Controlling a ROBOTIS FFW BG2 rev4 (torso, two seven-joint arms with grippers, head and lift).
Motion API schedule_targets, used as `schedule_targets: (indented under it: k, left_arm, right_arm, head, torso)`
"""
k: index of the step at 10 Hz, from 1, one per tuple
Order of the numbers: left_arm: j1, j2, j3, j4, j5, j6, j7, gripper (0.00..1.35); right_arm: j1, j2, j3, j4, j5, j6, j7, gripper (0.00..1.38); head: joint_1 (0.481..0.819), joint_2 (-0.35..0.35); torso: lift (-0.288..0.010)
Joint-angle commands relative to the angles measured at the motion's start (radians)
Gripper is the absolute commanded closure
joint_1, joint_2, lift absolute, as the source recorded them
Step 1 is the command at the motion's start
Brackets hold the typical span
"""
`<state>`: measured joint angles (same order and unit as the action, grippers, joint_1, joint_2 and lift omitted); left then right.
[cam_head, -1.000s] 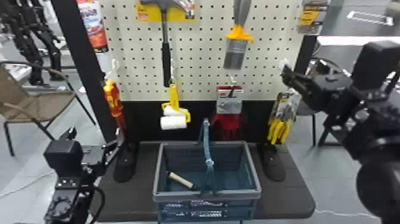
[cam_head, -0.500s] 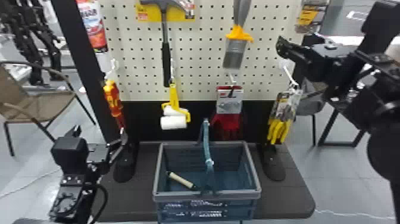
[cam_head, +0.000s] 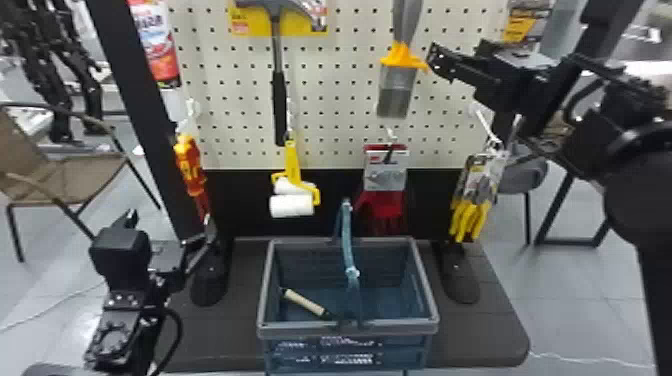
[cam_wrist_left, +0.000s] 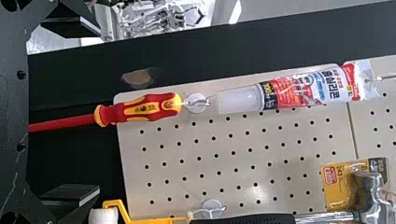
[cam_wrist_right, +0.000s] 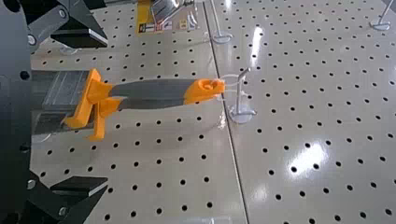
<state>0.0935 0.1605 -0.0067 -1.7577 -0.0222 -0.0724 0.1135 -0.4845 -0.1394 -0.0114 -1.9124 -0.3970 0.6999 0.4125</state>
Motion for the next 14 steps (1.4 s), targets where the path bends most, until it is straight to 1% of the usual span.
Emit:
schedule_targets:
  k: [1,2,4,7,9,10,11,12,14]
  left_arm:
    - [0.0,0.001,0.001,0.004,0.005,-0.006,0.0,0.12]
    - [0.0,0.001,0.002,0.006,0.008,-0.012,0.0,0.12]
    - [0.005,0.001,0.008,0.007,0.015,-0.017,0.0,0.12]
    - [0.002,-0.001,0.008,0.018,0.022,-0.035,0.0,0.12]
    - [0.002,-0.001,0.008,0.024,0.027,-0.037,0.0,0.12]
    - [0.002,0.001,0.007,0.029,0.027,-0.035,0.0,0.12]
    - [-0.001,-0.001,0.004,0.034,0.028,-0.04,0.0,0.12]
    - [-0.008,0.001,0.001,0.041,0.031,-0.047,0.0,0.12]
    - [-0.011,0.005,-0.002,0.049,0.038,-0.056,0.0,0.12]
  right_arm:
    - [-0.06,-0.013,0.036,0.081,-0.016,-0.033,0.031,0.19]
    - [-0.092,-0.022,0.061,0.139,-0.043,-0.054,0.055,0.15]
    - [-0.134,-0.039,0.107,0.193,-0.051,-0.083,0.069,0.12]
    - [-0.21,-0.072,0.169,0.274,-0.117,-0.105,0.1,0.12]
    - [-0.237,-0.089,0.212,0.302,-0.169,-0.108,0.104,0.12]
    - [-0.253,-0.092,0.245,0.319,-0.195,-0.114,0.107,0.12]
    - [-0.273,-0.1,0.272,0.334,-0.201,-0.12,0.112,0.12]
    - [-0.301,-0.106,0.307,0.368,-0.227,-0.134,0.126,0.12]
    - [-0.352,-0.129,0.366,0.418,-0.23,-0.172,0.161,0.12]
  head:
    - [0.549,0.0]
    - [0.549,0.0]
    - [0.549,0.0]
    - [0.549,0.0]
    - [0.549,0.0]
    - [0.549,0.0]
    - [0.549,0.0]
    - [0.549,0.0]
    - [0.549,0.0]
  torso:
    - [-0.1]
    - [-0.1]
    - [-0.1]
    - [-0.1]
    - [-0.1]
    - [-0.1]
    - [-0.1]
    - [-0.1]
    - [-0.1]
